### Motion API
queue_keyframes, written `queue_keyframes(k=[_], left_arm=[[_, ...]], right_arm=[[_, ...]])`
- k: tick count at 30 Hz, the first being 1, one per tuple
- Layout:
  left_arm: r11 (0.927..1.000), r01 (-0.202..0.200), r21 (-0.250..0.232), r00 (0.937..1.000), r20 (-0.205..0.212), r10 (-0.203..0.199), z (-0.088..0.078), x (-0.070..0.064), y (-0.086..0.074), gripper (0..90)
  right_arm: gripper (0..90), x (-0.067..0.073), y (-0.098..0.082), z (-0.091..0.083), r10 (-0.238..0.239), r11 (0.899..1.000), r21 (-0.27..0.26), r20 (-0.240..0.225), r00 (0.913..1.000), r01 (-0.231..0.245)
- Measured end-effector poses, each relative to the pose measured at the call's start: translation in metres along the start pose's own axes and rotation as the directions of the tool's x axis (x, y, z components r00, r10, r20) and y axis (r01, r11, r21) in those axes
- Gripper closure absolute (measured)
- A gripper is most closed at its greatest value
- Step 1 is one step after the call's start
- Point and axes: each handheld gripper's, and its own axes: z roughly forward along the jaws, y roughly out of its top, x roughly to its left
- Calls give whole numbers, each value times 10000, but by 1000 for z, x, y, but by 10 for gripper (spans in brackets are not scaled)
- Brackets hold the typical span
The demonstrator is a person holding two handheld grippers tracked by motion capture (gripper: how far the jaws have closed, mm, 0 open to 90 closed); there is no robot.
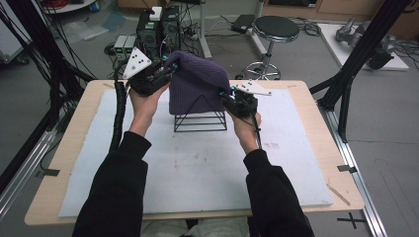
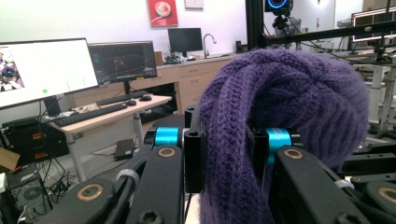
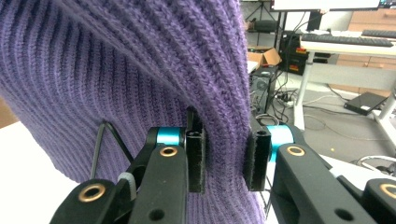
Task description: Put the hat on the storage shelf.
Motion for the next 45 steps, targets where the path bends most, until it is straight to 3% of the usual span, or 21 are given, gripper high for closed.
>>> queue_keyframes(k=[13, 17, 26, 34, 38, 45], left_arm=[[9991, 288, 300, 9993, 217, -295, 3, -7, -13, 750], [9984, 50, 571, 9999, 127, -57, 4, -12, -18, 751], [9950, 298, 953, 9996, -36, -296, 5, -10, -39, 751], [9896, 171, 1427, 9999, -41, -167, 6, -13, -49, 748], [9854, 311, 1675, 9995, -98, -299, 8, -13, -56, 748], [9830, 341, 1805, 9994, -42, -339, 8, -14, -61, 753]], right_arm=[[758, -1, -17, 5, 134, 9990, 431, 101, 9999, -138], [764, 0, -24, 9, 236, 9973, 698, 182, 9996, -248], [763, -1, -37, 13, 240, 9925, 1191, 345, 9991, -279], [760, 2, -46, 19, 421, 9839, 1719, 450, 9981, -493], [761, 2, -50, 20, 598, 9792, 1901, 654, 9961, -713], [783, -1, -52, 21, 827, 9730, 2120, 505, 9953, -916]])
